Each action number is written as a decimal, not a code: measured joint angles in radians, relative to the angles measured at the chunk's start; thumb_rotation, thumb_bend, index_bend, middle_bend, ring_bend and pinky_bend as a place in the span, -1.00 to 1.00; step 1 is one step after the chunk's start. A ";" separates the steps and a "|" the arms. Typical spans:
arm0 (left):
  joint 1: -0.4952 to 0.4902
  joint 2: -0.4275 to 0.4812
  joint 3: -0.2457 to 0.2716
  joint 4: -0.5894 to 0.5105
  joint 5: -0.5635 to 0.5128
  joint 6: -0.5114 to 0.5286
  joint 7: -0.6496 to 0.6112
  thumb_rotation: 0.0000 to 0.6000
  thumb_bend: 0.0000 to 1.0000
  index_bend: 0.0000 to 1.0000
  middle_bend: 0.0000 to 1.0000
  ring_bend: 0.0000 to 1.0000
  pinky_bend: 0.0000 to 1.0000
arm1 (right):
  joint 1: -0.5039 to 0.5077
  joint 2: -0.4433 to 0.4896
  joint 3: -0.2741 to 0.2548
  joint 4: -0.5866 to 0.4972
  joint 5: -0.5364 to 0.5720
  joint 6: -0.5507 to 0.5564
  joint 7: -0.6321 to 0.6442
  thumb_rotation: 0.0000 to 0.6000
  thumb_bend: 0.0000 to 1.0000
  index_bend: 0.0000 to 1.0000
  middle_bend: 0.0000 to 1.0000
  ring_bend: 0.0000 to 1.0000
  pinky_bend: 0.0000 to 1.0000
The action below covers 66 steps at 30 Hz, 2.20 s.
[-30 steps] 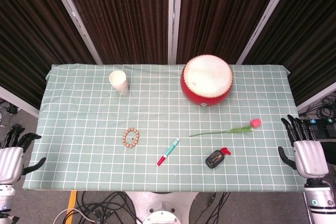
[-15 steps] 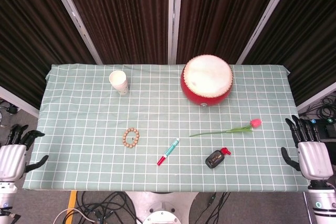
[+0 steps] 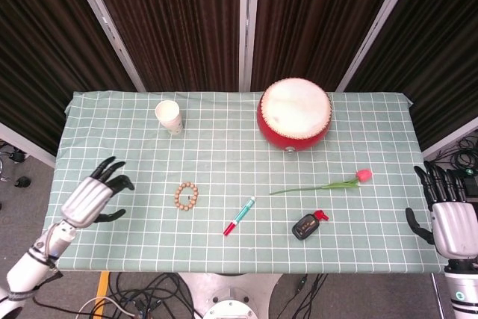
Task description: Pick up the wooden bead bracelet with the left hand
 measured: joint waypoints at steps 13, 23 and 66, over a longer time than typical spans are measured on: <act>-0.168 -0.249 0.038 0.252 0.068 -0.132 0.085 1.00 -0.64 -0.17 -0.25 -0.82 -0.96 | 0.002 -0.004 0.022 0.001 0.011 -0.034 0.005 1.00 -0.38 -1.00 -1.00 -1.00 -1.00; -0.226 -0.370 0.059 0.356 0.049 -0.185 0.196 1.00 -0.62 -0.17 -0.25 -0.82 -0.96 | -0.002 -0.010 0.035 0.004 0.019 -0.044 0.007 1.00 -0.38 -1.00 -1.00 -1.00 -1.00; -0.242 -0.516 0.100 0.503 -0.108 -0.156 0.024 1.00 -0.19 0.21 0.14 -0.49 -0.86 | -0.027 -0.022 0.059 0.038 0.035 -0.054 0.068 1.00 -0.44 -1.00 -1.00 -1.00 -1.00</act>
